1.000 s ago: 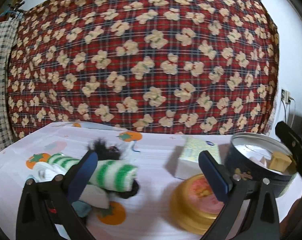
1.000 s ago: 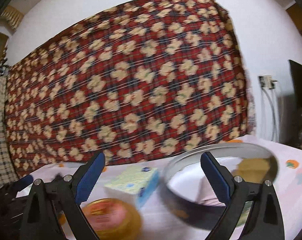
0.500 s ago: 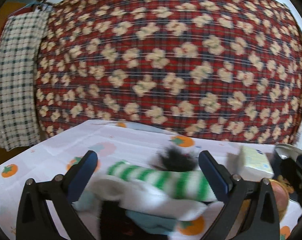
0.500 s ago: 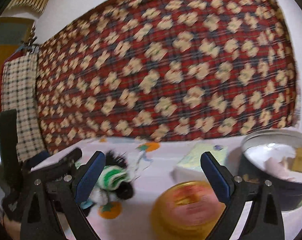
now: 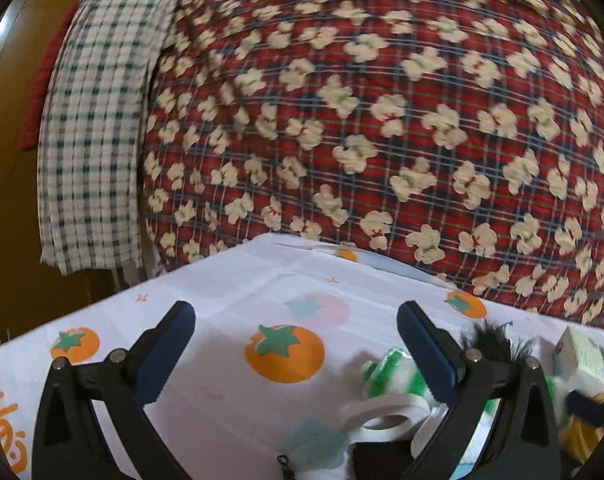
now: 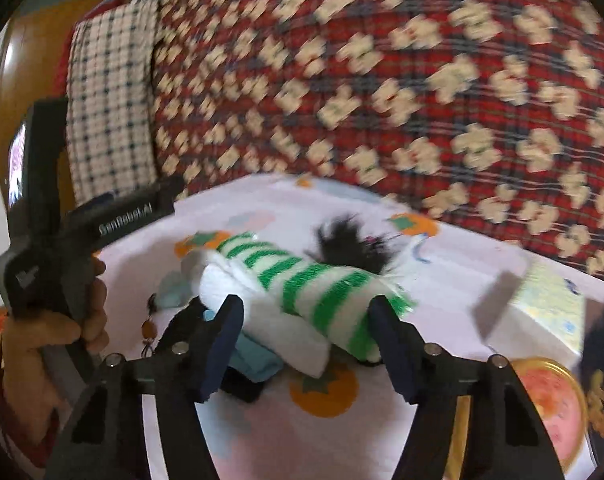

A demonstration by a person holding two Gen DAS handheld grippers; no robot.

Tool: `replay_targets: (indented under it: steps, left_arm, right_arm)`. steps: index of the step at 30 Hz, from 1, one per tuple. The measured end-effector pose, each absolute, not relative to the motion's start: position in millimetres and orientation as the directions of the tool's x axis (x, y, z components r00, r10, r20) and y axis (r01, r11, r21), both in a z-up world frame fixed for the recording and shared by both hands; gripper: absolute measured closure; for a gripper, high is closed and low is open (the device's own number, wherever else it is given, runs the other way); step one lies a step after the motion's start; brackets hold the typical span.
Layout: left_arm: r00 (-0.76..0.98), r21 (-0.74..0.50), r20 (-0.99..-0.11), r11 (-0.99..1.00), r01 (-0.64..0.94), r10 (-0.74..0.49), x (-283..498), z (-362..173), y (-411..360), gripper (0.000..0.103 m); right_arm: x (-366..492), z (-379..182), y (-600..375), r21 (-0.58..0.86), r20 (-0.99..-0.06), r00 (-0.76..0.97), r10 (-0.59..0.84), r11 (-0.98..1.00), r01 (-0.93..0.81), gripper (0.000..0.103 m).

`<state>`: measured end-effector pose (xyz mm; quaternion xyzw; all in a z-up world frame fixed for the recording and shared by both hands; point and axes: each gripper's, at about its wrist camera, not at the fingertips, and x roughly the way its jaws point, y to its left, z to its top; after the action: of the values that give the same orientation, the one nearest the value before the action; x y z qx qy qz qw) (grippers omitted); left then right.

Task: Organize soft objects
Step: 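Lower the right gripper onto the pile and grasp the white towel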

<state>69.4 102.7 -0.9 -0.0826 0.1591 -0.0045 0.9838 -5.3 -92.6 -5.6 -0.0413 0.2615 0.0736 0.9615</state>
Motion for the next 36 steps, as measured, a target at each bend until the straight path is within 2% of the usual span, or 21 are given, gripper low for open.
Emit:
replay_targets:
  steps: [3, 4, 5, 6, 9, 17, 19, 21, 23, 25, 26, 27, 29, 30, 33, 36]
  left_arm:
    - [0.944, -0.187, -0.327, 0.982, -0.027, -0.036, 72, -3, 107, 0.001]
    - [0.944, -0.187, -0.327, 0.982, -0.026, -0.037, 72, -3, 107, 0.001]
    - [0.945, -0.186, -0.325, 0.982, -0.025, -0.037, 72, -3, 107, 0.001]
    - [0.945, -0.184, -0.324, 0.983, -0.023, -0.038, 72, -4, 107, 0.001]
    - [0.947, -0.187, -0.318, 0.982, -0.024, -0.037, 70, -3, 108, 0.001]
    - [0.944, -0.189, -0.328, 0.982, -0.029, -0.035, 72, -4, 109, 0.001]
    - [0.944, -0.189, -0.327, 0.982, -0.029, -0.035, 71, -4, 109, 0.001]
    - [0.945, -0.189, -0.325, 0.982, -0.029, -0.035, 71, -4, 109, 0.001]
    - [0.945, -0.183, -0.325, 0.983, -0.026, -0.035, 70, -4, 109, 0.001]
    - [0.944, -0.178, -0.327, 0.984, -0.026, -0.034, 71, -5, 109, 0.001]
    - [0.945, -0.180, -0.326, 0.983, -0.026, -0.034, 70, -4, 109, 0.001]
    - [0.945, -0.180, -0.327, 0.983, -0.025, -0.035, 70, -4, 109, 0.001]
    - [0.946, -0.183, -0.324, 0.983, -0.027, -0.035, 70, -4, 108, 0.001]
    - [0.946, -0.184, -0.323, 0.983, -0.026, -0.035, 70, -4, 108, 0.001]
    - [0.945, -0.184, -0.324, 0.983, -0.025, -0.036, 70, -4, 108, 0.001]
    - [0.950, -0.189, -0.310, 0.982, -0.012, -0.048, 68, -2, 106, 0.001]
  right_arm:
    - [11, -11, -84, -0.045, -0.545, 0.825, 0.146, 0.978, -0.203, 0.040]
    - [15, -13, -82, -0.043, -0.562, 0.813, 0.155, 0.976, -0.216, 0.046]
    - [17, -14, -80, -0.044, -0.572, 0.805, 0.159, 0.974, -0.223, 0.064]
    - [16, -14, -80, -0.045, -0.569, 0.807, 0.157, 0.974, -0.221, 0.069]
    - [17, -13, -84, 0.008, -0.546, 0.811, 0.210, 0.969, -0.245, 0.069]
    - [48, -30, -88, 0.114, -0.650, 0.704, 0.286, 0.953, -0.282, 0.068]
    - [53, -32, -82, 0.094, -0.668, 0.688, 0.285, 0.949, -0.301, 0.063]
    - [58, -34, -74, 0.073, -0.682, 0.676, 0.278, 0.946, -0.315, 0.048]
    - [64, -37, -70, 0.072, -0.695, 0.666, 0.271, 0.948, -0.310, 0.042]
    - [67, -40, -67, 0.062, -0.711, 0.654, 0.257, 0.950, -0.306, 0.042]
    - [64, -37, -68, 0.064, -0.696, 0.668, 0.263, 0.950, -0.307, 0.049]
    - [61, -35, -71, 0.077, -0.680, 0.678, 0.278, 0.947, -0.311, 0.064]
    - [55, -31, -81, 0.141, -0.656, 0.681, 0.325, 0.940, -0.312, 0.075]
    - [53, -30, -86, 0.172, -0.647, 0.683, 0.339, 0.937, -0.303, 0.084]
    - [42, -19, -98, 0.244, -0.591, 0.704, 0.394, 0.919, -0.309, 0.087]
    - [25, -1, -118, 0.355, -0.483, 0.739, 0.470, 0.877, -0.325, 0.087]
